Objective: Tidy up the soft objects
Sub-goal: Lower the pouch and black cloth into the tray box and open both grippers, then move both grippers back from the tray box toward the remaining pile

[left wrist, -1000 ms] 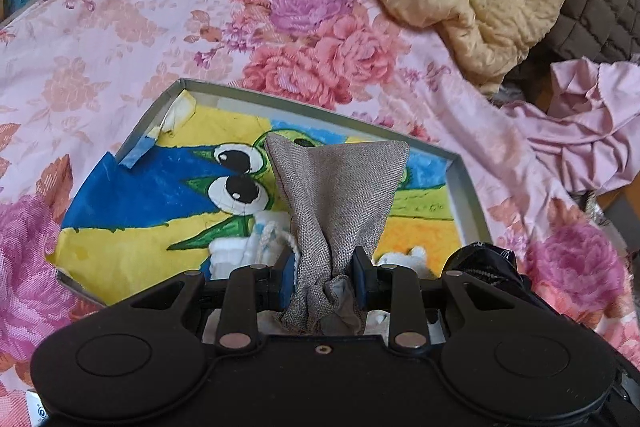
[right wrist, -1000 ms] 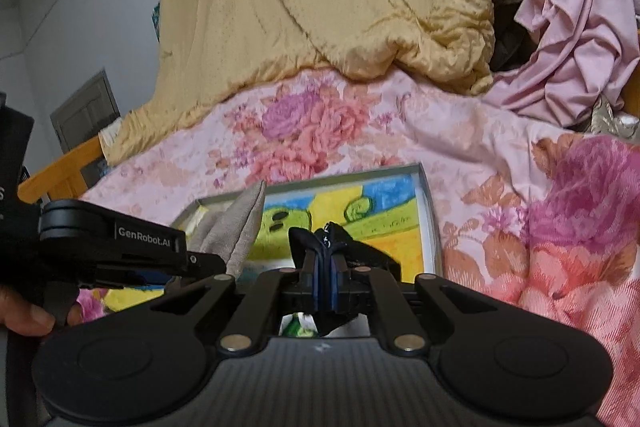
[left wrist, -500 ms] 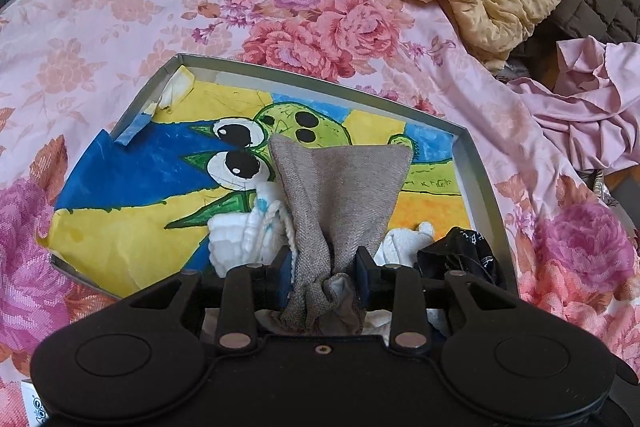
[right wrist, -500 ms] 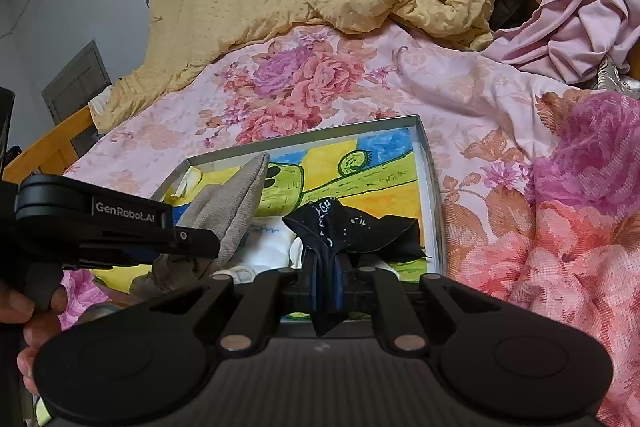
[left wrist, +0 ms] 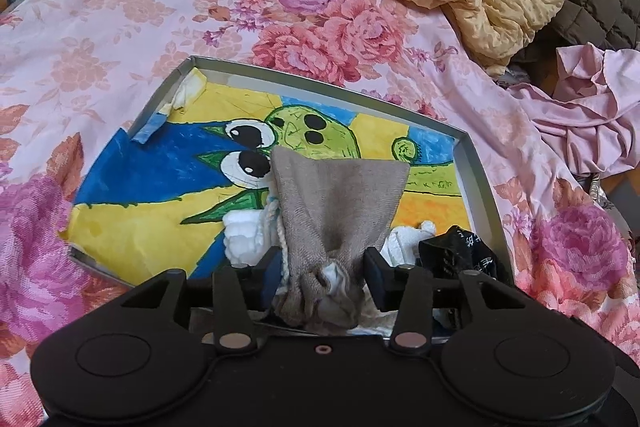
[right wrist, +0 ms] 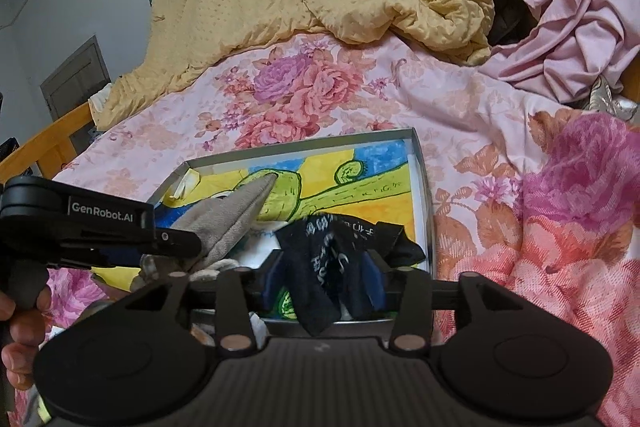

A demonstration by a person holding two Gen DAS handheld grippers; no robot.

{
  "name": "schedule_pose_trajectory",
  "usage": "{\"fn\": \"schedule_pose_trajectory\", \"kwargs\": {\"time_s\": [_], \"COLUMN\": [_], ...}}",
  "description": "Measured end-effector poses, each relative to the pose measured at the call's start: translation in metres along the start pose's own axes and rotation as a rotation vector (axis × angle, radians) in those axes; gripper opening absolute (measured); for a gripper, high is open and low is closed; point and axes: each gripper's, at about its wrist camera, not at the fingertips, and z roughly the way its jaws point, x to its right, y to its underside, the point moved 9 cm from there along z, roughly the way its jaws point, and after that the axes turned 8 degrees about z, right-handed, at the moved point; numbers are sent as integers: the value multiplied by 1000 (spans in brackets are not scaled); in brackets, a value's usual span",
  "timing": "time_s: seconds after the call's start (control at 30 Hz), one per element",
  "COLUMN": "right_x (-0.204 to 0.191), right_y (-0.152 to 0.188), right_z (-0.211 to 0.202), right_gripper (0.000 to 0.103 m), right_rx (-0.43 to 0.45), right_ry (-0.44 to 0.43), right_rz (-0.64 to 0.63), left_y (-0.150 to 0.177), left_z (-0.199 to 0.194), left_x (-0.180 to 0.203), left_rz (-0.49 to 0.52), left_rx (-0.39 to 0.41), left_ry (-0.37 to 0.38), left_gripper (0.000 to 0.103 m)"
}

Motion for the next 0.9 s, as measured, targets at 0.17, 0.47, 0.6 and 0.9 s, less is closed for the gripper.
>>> {"fn": "schedule_pose_trajectory", "kwargs": {"time_s": [0.17, 0.47, 0.6, 0.9], "right_x": [-3, -11, -13, -26], "right_y": [-4, -16, -16, -8], "right_z": [-13, -52, -67, -113], "right_gripper": [63, 88, 93, 101], "right_rx": [21, 105, 145, 250], "right_ry": [-1, -15, -45, -75], "right_rz": [-1, -4, 27, 25], "left_y": [1, 12, 15, 29], "left_z": [-16, -62, -88, -146], "left_x": [-1, -1, -5, -14], "left_rz": [14, 31, 17, 9], "left_rx": [11, 61, 112, 204], "left_ry": [-4, -9, -11, -3], "left_gripper": [54, 66, 77, 91]}}
